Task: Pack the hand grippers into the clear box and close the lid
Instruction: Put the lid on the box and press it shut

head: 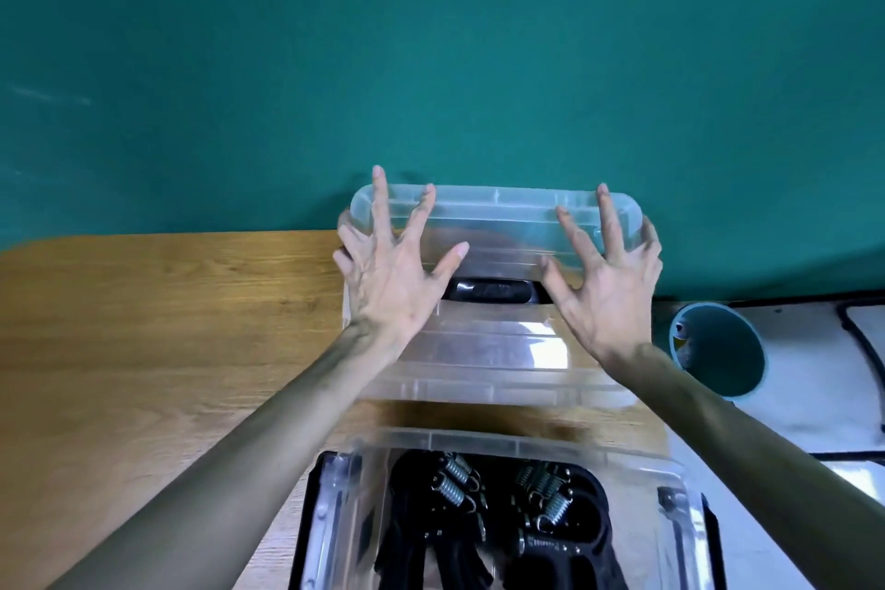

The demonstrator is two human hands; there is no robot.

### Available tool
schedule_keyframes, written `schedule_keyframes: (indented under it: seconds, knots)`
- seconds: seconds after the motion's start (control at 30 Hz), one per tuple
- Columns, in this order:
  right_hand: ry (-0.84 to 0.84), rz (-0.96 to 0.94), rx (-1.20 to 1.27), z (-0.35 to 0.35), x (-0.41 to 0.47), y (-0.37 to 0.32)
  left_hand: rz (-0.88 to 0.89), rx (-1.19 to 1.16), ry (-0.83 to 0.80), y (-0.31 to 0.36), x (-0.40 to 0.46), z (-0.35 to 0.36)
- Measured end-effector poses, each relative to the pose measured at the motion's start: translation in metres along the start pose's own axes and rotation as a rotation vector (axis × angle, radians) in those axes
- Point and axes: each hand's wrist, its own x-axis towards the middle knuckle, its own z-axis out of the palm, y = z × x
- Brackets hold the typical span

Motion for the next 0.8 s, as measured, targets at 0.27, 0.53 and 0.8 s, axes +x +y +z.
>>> schedule_keyframes:
  seconds: [0.27,0.53,0.8]
  knots:
    - [0.102,0.019,-0.001,-0.054,-0.025,-0.019,0.048,-0.006,0.080,0.007,-0.027,-0.052]
    - [0.188,0.030,0.017,-0.108,-0.040,-0.039,0.105,-0.040,0.183,0.020,-0.047,-0.107]
    - [0.222,0.037,-0.022,-0.148,-0.076,-0.057,0.100,-0.052,0.149,0.017,-0.087,-0.140]
